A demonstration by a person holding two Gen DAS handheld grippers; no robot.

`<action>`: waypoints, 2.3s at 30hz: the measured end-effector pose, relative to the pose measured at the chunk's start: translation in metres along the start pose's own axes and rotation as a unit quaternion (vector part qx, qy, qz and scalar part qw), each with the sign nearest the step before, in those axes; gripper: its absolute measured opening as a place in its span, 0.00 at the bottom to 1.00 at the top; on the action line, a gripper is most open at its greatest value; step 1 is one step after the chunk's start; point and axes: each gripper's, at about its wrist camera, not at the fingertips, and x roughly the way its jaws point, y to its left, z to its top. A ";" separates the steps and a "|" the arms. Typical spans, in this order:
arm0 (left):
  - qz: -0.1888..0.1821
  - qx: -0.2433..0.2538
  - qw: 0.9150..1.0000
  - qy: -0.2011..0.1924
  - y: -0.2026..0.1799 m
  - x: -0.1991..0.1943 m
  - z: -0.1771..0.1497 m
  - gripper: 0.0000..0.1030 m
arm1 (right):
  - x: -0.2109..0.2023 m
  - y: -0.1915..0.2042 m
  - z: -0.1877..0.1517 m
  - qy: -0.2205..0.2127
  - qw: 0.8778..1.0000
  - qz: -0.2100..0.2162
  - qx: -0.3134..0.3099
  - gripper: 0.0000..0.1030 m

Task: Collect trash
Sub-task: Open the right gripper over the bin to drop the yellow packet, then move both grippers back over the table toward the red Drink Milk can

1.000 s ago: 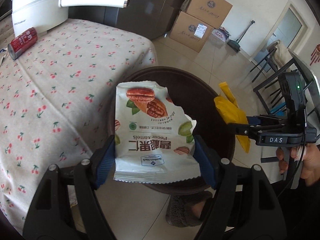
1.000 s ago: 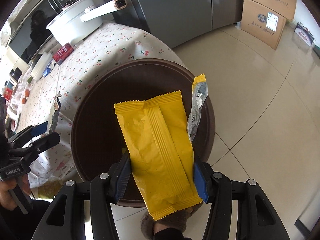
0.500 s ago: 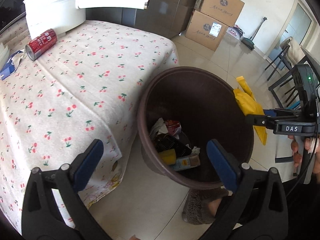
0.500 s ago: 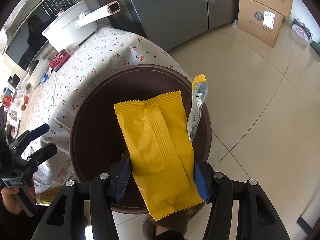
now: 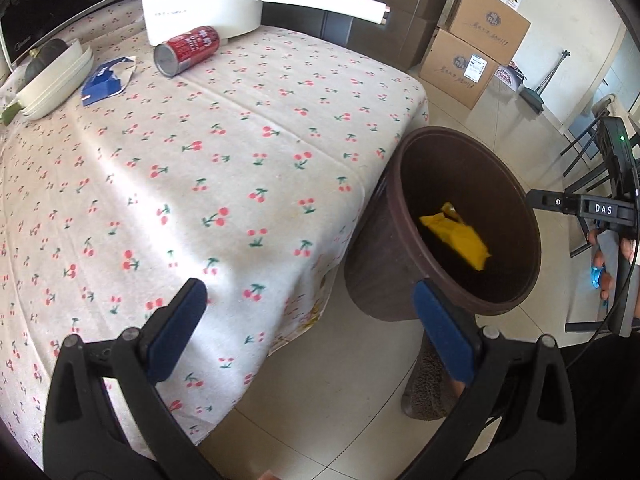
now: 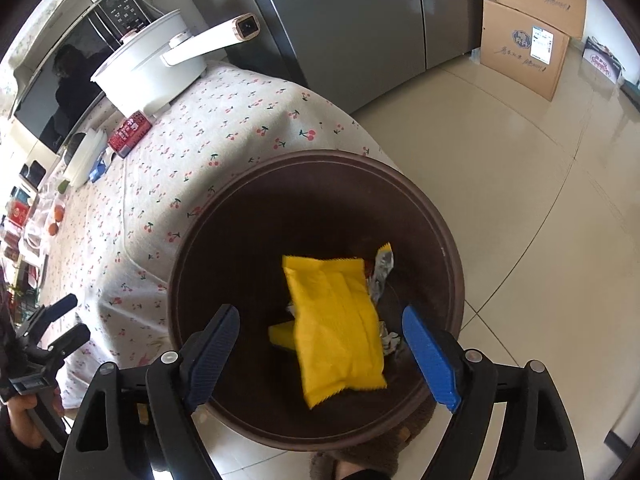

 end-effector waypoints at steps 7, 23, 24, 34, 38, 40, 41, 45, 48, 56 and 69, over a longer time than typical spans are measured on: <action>0.019 -0.018 1.000 -0.001 0.033 -0.016 -0.019 0.99 | 0.005 0.030 0.000 0.011 1.000 0.000 -0.023 0.86; 0.045 -0.082 0.995 -0.015 0.097 -0.045 -0.044 0.99 | 0.015 0.112 0.015 0.009 0.997 0.002 -0.074 0.86; 0.048 -0.086 0.995 -0.014 0.101 -0.046 -0.044 0.99 | 0.016 0.119 0.016 0.008 0.997 0.004 -0.079 0.86; 0.082 -0.104 0.991 -0.023 0.135 -0.056 -0.030 0.99 | 0.031 0.187 0.029 -0.005 0.991 -0.016 -0.131 1.00; 0.096 -0.106 0.989 -0.027 0.146 -0.058 -0.024 1.00 | 0.039 0.207 0.038 -0.012 0.992 0.000 -0.128 1.00; 0.106 -0.097 0.989 -0.021 0.151 -0.056 -0.020 1.00 | 0.043 0.216 0.042 -0.015 0.992 -0.001 -0.129 1.00; 0.111 -0.094 0.989 -0.018 0.155 -0.054 -0.018 1.00 | 0.046 0.220 0.045 -0.017 0.991 -0.005 -0.130 1.00; 0.115 -0.093 0.989 0.001 0.173 -0.046 -0.011 1.00 | 0.055 0.236 0.064 -0.024 0.993 -0.009 -0.114 1.00; 0.108 -0.108 0.988 0.004 0.191 -0.042 -0.005 1.00 | 0.066 0.245 0.085 -0.028 0.996 0.002 -0.088 1.00; 0.148 -0.130 0.980 -0.021 0.236 -0.025 0.007 1.00 | 0.117 0.279 0.147 -0.039 0.998 0.051 0.002 1.00; 0.178 -0.153 0.971 -0.040 0.272 -0.005 0.011 1.00 | 0.186 0.343 0.210 -0.071 0.995 0.073 0.023 1.00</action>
